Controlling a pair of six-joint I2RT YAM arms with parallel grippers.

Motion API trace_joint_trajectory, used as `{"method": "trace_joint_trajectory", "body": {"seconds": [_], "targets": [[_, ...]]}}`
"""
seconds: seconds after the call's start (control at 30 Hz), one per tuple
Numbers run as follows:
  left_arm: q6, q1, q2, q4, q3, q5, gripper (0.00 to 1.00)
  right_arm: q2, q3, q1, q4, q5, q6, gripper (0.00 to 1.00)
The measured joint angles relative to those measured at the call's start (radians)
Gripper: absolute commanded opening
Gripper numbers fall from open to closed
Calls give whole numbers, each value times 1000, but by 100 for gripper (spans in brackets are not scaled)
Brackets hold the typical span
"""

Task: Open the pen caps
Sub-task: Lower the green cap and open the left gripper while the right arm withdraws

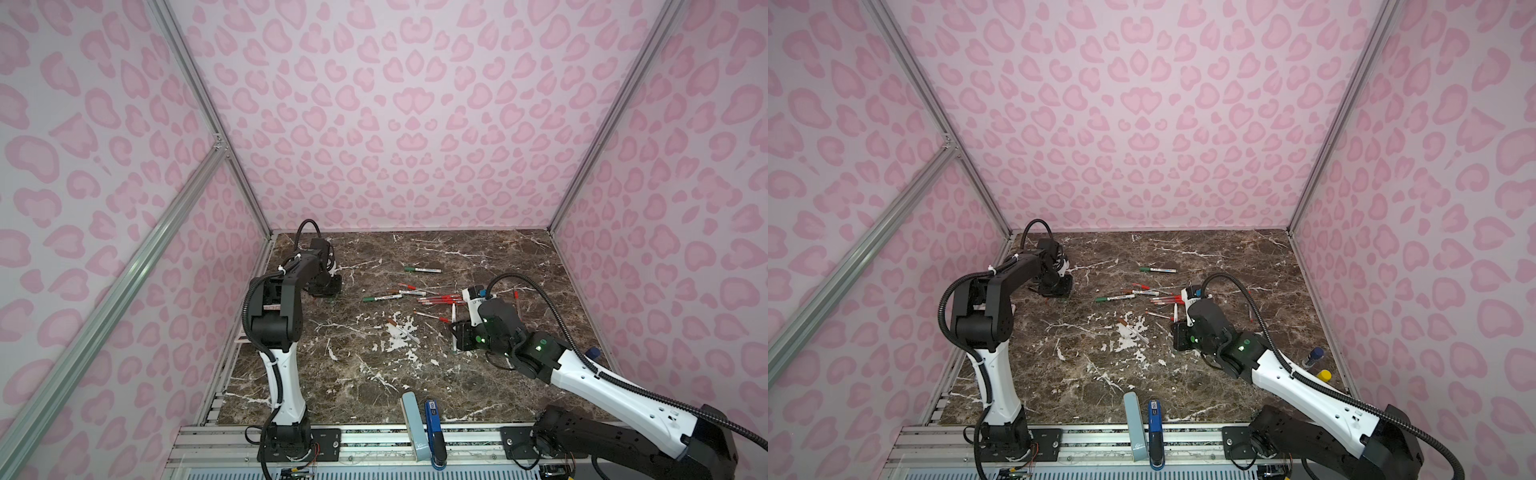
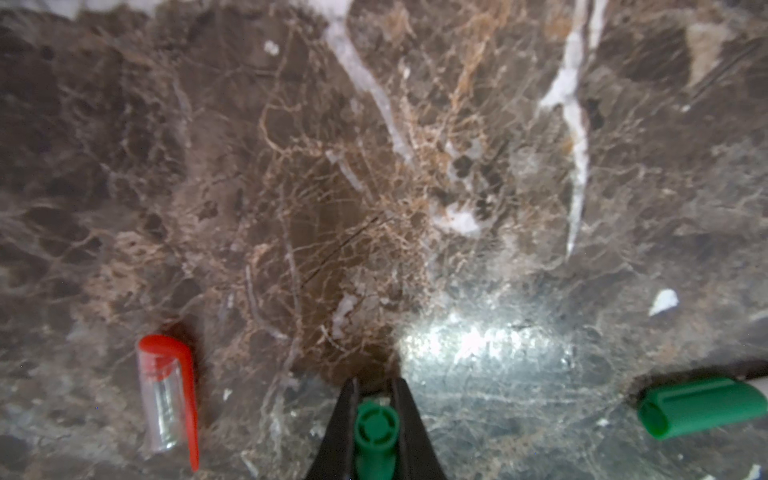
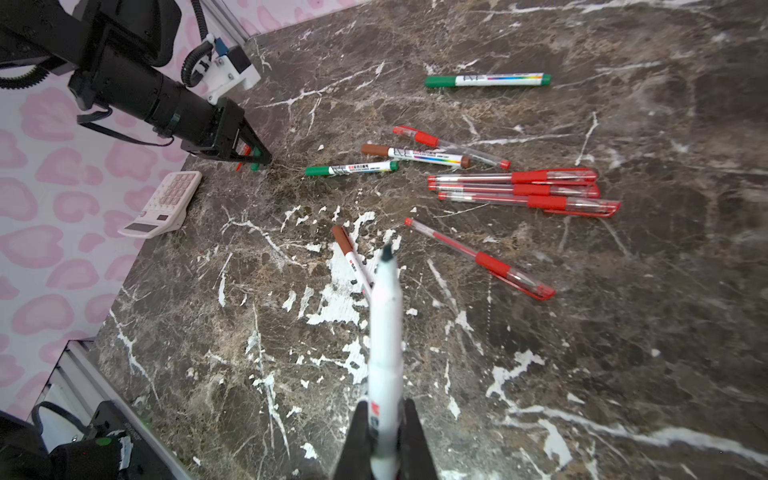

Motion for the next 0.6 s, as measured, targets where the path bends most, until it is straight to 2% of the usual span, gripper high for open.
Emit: {"method": "trace_joint_trajectory", "body": {"seconds": [0.43,0.6], "targets": [[-25,0,11,-3,8,-16,20,-5,6,-23,-28,-2,-10,0],[-30,-1,6,7,0,-3,29,1,10,-34,-31,-10,-25,0]]}}
